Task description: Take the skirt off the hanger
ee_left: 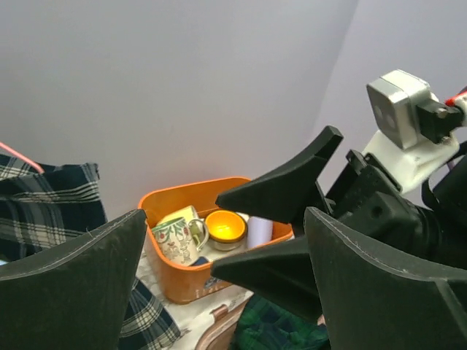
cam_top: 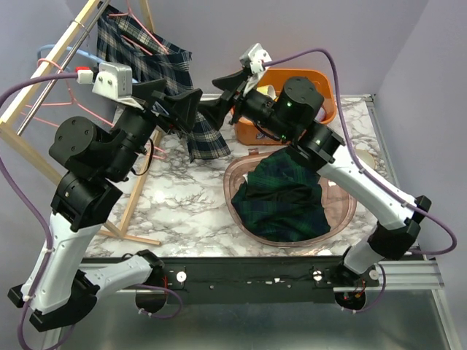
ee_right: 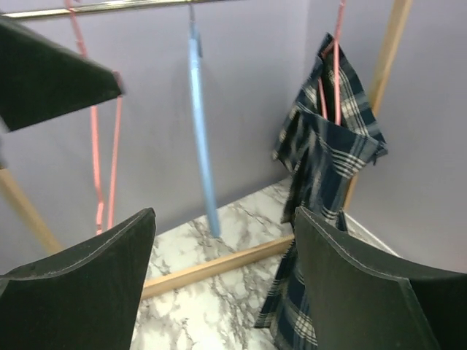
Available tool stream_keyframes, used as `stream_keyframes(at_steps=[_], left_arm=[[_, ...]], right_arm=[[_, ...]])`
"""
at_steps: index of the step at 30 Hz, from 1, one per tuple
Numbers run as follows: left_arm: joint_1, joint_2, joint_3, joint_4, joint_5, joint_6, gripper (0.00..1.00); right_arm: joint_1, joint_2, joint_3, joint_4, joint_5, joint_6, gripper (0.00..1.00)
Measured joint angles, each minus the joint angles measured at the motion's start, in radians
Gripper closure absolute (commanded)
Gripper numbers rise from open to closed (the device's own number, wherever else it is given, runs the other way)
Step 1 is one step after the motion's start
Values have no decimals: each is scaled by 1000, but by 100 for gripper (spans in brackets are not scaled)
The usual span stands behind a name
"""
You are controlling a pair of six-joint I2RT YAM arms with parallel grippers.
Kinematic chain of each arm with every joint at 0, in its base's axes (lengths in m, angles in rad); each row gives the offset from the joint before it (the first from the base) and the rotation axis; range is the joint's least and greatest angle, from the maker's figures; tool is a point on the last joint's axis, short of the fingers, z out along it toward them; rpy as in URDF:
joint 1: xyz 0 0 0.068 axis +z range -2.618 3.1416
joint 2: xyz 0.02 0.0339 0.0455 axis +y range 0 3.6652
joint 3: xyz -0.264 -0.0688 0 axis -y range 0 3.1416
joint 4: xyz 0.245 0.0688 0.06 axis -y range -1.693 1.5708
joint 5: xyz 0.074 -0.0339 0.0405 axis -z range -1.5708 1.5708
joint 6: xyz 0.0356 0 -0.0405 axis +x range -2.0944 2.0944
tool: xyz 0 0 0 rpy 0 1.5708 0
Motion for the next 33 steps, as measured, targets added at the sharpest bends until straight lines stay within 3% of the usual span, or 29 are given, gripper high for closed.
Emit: stream_keyframes(at_steps=[8, 15, 33], left_arm=[[-1, -42, 0, -60, -32, 14, 1], [0, -114, 5, -104, 80, 8, 1], [-1, -156, -16, -173, 309, -37, 1]], right_arm=[[-54, 244, 265, -89, 90, -35, 7], [-89, 390, 359, -93, 105, -45, 5], [-126, 667, 509, 196, 107, -98, 17]])
